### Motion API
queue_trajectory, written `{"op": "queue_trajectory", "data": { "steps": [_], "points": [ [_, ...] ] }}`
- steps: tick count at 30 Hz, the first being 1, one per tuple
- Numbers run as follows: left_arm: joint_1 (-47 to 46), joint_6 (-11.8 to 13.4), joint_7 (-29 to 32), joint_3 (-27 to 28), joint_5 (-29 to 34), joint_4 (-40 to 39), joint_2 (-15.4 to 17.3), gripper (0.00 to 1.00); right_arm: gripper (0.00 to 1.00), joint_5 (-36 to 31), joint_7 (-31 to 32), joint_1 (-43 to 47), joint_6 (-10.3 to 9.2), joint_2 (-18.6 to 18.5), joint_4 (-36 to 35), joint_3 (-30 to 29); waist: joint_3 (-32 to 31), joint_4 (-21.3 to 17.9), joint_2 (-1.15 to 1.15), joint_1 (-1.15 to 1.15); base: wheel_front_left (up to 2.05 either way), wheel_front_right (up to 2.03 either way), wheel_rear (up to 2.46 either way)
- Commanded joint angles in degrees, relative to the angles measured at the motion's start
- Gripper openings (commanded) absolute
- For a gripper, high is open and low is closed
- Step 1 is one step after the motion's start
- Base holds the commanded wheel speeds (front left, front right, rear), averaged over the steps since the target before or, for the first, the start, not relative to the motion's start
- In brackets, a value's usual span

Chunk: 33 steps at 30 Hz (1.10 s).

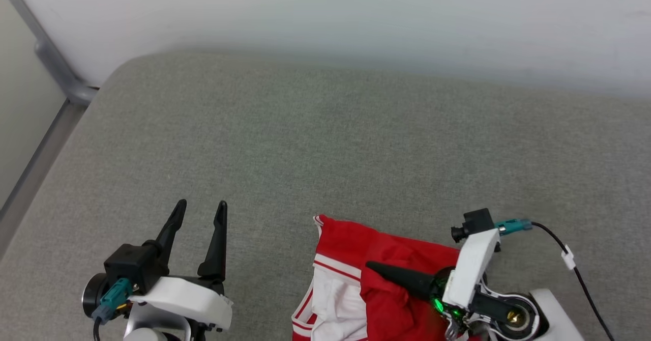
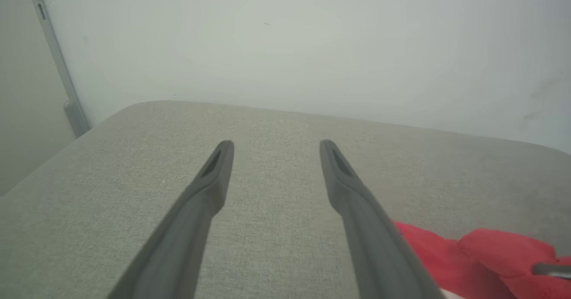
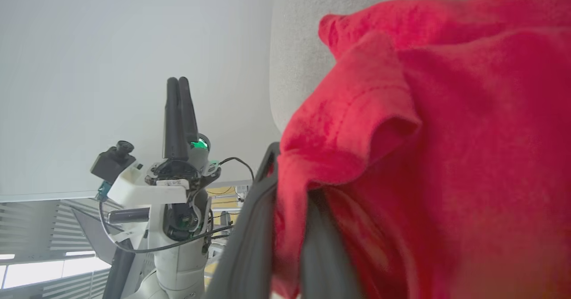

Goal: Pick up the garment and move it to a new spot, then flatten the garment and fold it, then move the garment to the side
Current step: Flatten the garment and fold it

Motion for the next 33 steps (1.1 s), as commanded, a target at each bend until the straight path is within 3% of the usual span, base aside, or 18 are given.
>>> {"op": "queue_trajectory", "data": {
  "steps": [1,4,5,6,7,14,22,27,33],
  "points": [
    [-1.37,-0.54,-0.53,0.15,-0.09,0.44,-0.3,1.0,0.0,-2.81,-2.35,-1.62,-0.03,0.06,1.24,1.65,1.66,0.85,0.0,0.0,0.0,0.0,0.0],
    [-1.9,-0.81,-0.84,0.17,-0.34,1.27,-0.69,1.0,0.02,-3.86,-3.99,-2.19,-0.02,0.06,2.49,3.56,2.43,1.2,0.0,0.0,0.0,0.0,0.0],
    [-2.02,-0.84,-0.88,0.29,-0.31,1.56,-0.67,1.0,0.22,-3.77,-4.34,-2.36,-0.02,0.07,2.7,3.99,2.54,1.22,0.0,0.0,0.0,0.0,0.0],
    [-2.02,-0.84,-0.88,0.29,-0.31,1.56,-0.67,1.0,0.22,-3.77,-4.34,-2.36,-0.02,0.07,2.7,3.99,2.54,1.22,0.0,0.0,0.0,0.0,0.0],
    [-2.24,-0.97,-1.04,0.46,-0.41,1.87,-0.87,1.0,1.0,-3.86,-4.61,-2.51,-0.02,0.05,3.07,5.02,2.67,1.16,0.0,0.0,0.0,0.0,0.0],
    [-2.32,-1.19,-1.36,0.59,-0.43,2.47,-0.89,1.0,1.0,-3.08,-5.68,-3.34,-0.03,0.05,0.44,7.36,2.28,0.11,0.0,0.0,0.0,0.0,0.0],
    [-2.11,-1.07,-1.33,0.08,-0.01,2.4,-0.58,1.0,1.0,-9.91,-12.86,-3.31,-0.03,-2.99,-5.91,8.84,0.98,-1.99,0.0,0.0,0.0,0.0,0.0],
    [-1.29,-0.45,-1.43,0.09,0.52,2.05,-0.1,1.0,1.0,-19.27,-22.45,-2.16,-0.03,-6.77,-8.66,5.62,0.02,-3.7,0.0,0.0,0.0,0.0,0.0],
    [-0.15,0.51,-1.63,0.38,1.05,1.88,0.3,1.0,1.0,-33.54,-30.52,1.28,-0.03,-9.55,-9.38,-2.98,-1.68,-6.09,0.0,0.0,0.0,0.0,0.0]
  ]
}}
